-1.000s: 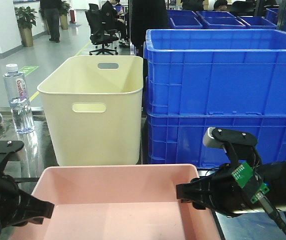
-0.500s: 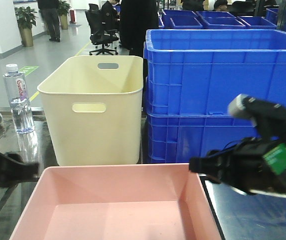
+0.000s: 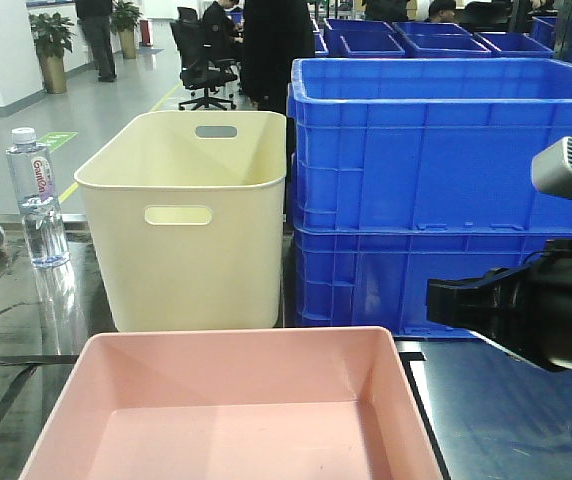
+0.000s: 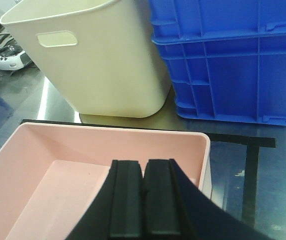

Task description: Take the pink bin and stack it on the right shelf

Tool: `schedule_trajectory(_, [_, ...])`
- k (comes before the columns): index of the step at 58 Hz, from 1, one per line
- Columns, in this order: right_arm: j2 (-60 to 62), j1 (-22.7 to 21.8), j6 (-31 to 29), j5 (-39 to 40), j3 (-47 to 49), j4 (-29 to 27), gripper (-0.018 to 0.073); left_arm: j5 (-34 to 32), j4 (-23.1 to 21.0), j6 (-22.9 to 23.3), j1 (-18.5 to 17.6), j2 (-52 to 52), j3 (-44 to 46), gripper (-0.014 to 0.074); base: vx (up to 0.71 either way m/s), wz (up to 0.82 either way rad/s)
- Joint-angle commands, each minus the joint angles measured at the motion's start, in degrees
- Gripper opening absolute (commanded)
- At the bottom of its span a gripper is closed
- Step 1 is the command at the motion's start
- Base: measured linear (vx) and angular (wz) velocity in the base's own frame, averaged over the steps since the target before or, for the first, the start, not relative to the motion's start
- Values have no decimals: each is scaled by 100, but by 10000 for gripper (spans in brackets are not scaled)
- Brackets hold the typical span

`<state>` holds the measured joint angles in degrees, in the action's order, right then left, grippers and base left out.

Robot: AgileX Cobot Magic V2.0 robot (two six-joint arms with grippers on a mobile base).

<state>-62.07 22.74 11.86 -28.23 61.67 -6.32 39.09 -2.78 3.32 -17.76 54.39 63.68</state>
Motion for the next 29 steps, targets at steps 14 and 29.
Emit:
schedule_trajectory(14, [113,-32,-78,449,200,34,-13,-431,-5,9,-21,-51,182,-8,0,0])
schedule_trajectory(29, [113,-32,-78,449,200,34,-13,-1400,138,28,372,-693,-1049,-5,0,0])
